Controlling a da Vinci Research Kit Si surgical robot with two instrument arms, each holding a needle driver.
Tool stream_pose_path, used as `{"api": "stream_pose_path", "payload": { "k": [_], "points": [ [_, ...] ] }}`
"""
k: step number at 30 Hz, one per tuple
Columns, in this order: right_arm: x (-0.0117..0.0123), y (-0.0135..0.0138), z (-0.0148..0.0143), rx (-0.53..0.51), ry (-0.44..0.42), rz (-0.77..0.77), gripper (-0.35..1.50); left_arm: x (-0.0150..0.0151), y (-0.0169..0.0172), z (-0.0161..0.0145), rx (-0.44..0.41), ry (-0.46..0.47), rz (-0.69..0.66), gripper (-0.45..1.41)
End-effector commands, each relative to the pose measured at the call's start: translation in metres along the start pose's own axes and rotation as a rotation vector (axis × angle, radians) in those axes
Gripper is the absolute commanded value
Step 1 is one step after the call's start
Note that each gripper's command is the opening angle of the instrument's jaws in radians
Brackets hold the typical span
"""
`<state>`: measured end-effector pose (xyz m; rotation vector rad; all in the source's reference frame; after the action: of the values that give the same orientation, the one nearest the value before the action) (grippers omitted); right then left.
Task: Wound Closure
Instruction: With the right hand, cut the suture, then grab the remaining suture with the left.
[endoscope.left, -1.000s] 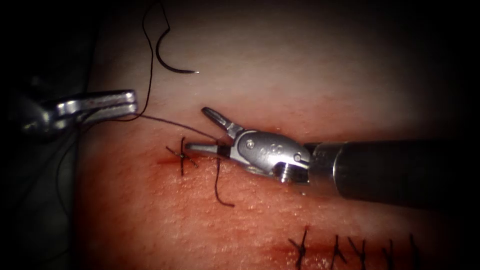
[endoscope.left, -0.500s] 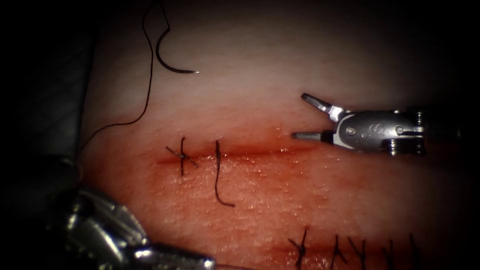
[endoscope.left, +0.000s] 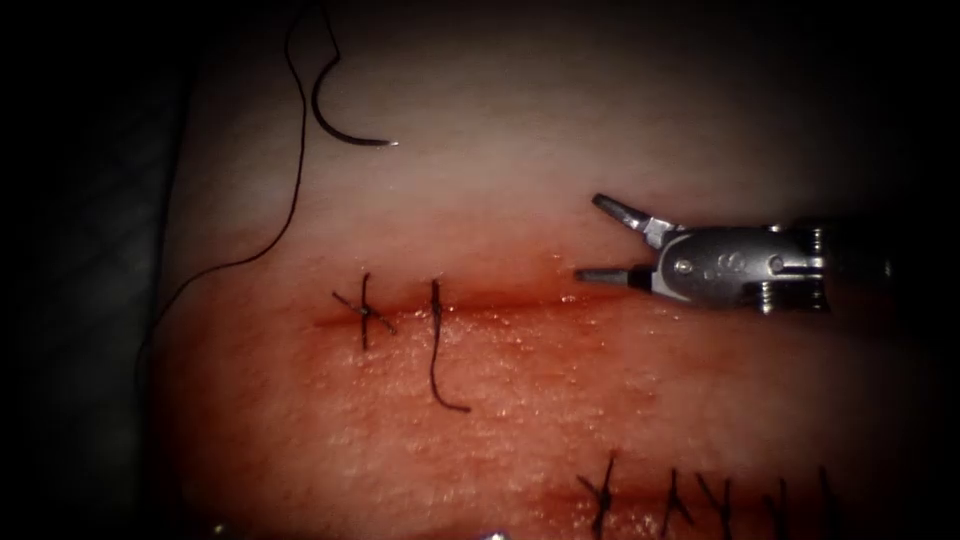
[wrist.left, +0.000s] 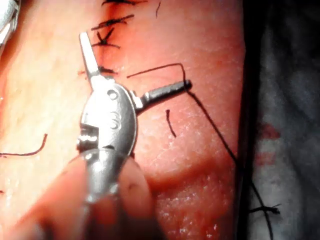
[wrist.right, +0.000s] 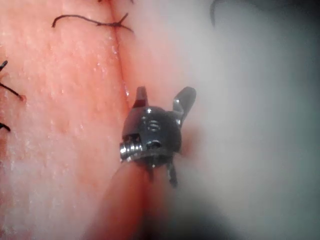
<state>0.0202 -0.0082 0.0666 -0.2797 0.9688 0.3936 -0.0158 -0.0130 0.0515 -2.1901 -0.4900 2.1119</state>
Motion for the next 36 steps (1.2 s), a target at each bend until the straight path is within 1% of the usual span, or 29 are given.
{"api": "stream_pose_path", "payload": {
  "k": [1,2,3,4,5,6,7,8,9,10,11,12,14,15,16,17,18,21,23,25,26,27,28,29,31,32,36],
  "points": [
    [0.0,-0.0002,0.0008,0.001,0.001,0.0,1.38,-0.0005,-0.0006,-0.0002,0.023,-0.032,-0.005,1.4],
    [0.0,-0.0002,0.0008,0.001,0.001,0.0,1.38,-0.0004,-0.0015,-0.0012,0.061,-0.076,-0.02,1.4],
    [0.0001,-0.0003,0.0009,-0.001,0.0,0.0,1.4,-0.0001,-0.003,-0.0028,0.119,-0.137,-0.046,1.38],
    [0.0001,-0.0004,0.001,0.001,0.002,0.0,1.4,0.0,-0.0039,-0.0038,0.155,-0.17,-0.054,1.33],
    [0.0001,-0.0004,0.001,0.0,0.002,0.0,1.4,0.0001,-0.0047,-0.0047,0.173,-0.188,-0.058,1.24],
    [0.0002,-0.0004,0.0011,0.001,0.004,0.001,1.4,0.0,-0.0061,-0.0063,0.208,-0.233,-0.042,1.03],
    [0.0002,-0.0005,0.0012,0.003,0.008,0.001,1.4,-0.0001,-0.0067,-0.0069,0.22,-0.253,-0.024,0.79],
    [0.0003,-0.0005,0.0013,0.005,0.006,0.001,1.4,-0.0003,-0.0072,-0.0073,0.232,-0.271,-0.016,0.64],
    [0.0004,-0.0006,0.0014,0.005,0.003,0.001,1.42,-0.001,-0.0082,-0.0077,0.266,-0.304,-0.033,0.47],
    [0.0004,-0.0007,0.0015,0.006,0.001,0.001,1.42,-0.0014,-0.0085,-0.0077,0.28,-0.317,-0.038,0.44],
    [0.0005,-0.0008,0.0016,0.009,0.001,0.001,1.43,-0.0025,-0.0092,-0.0075,0.291,-0.35,-0.045,0.39],
    [0.0006,-0.0009,0.0017,0.01,-0.001,0.001,1.45,-0.003,-0.0095,-0.0073,0.291,-0.365,-0.048,0.36],
    [0.0006,-0.0016,0.0014,0.013,-0.002,-0.004,1.43,-0.0052,-0.0104,-0.0064,0.254,-0.442,-0.055,0.3],
    [0.0006,-0.0018,0.0012,0.022,-0.008,-0.007,1.42,-0.0058,-0.0105,-0.0062,0.243,-0.463,-0.056,0.3],
    [0.0007,-0.002,0.0009,0.043,-0.02,-0.01,1.4,-0.0062,-0.0106,-0.0059,0.235,-0.478,-0.057,0.3],
    [0.0011,-0.0022,0.0007,0.079,-0.027,-0.017,1.4,-0.007,-0.0107,-0.0055,0.223,-0.503,-0.074,0.36],
    [0.0015,-0.0025,0.0003,0.119,-0.024,-0.018,1.4,-0.0075,-0.0106,-0.0051,0.212,-0.526,-0.079,0.36],
    [0.0023,-0.0032,-0.0005,0.152,-0.021,-0.02,1.4,-0.0081,-0.0102,-0.0037,0.213,-0.602,-0.114,0.36],
    [0.0024,-0.0033,-0.0006,0.153,-0.02,-0.02,1.4,-0.0081,-0.01,-0.0031,0.213,-0.631,-0.12,0.36],
    [0.0022,-0.0033,-0.0004,0.151,-0.021,-0.021,1.4,-0.0082,-0.0095,-0.0019,0.221,-0.724,-0.123,0.37],
    [0.0022,-0.0034,-0.0004,0.15,-0.021,-0.021,1.4,-0.0083,-0.0095,-0.0017,0.222,-0.74,-0.123,0.36],
    [0.0021,-0.0034,-0.0003,0.149,-0.021,-0.022,1.4,-0.0084,-0.0094,-0.0012,0.214,-0.777,-0.122,0.3],
    [0.002,-0.0035,-0.0003,0.151,-0.023,-0.023,1.4,-0.0085,-0.0094,-0.0012,0.21,-0.786,-0.122,0.27],
    [0.002,-0.0036,-0.0003,0.153,-0.024,-0.025,1.4,-0.0088,-0.0094,-0.001,0.206,-0.82,-0.119,0.24],
    [0.002,-0.0038,-0.0002,0.159,-0.029,-0.026,1.4,-0.0093,-0.0094,-0.0008,0.198,-0.85,-0.117,0.24],
    [0.002,-0.0038,-0.0002,0.163,-0.033,-0.026,1.4,-0.0098,-0.0094,-0.0007,0.191,-0.876,-0.115,0.19],
    [0.0021,-0.0041,-0.0001,0.165,-0.036,-0.028,1.4,-0.0112,-0.0093,0.0001,0.166,-0.932,-0.122,0.19]
  ]
}}
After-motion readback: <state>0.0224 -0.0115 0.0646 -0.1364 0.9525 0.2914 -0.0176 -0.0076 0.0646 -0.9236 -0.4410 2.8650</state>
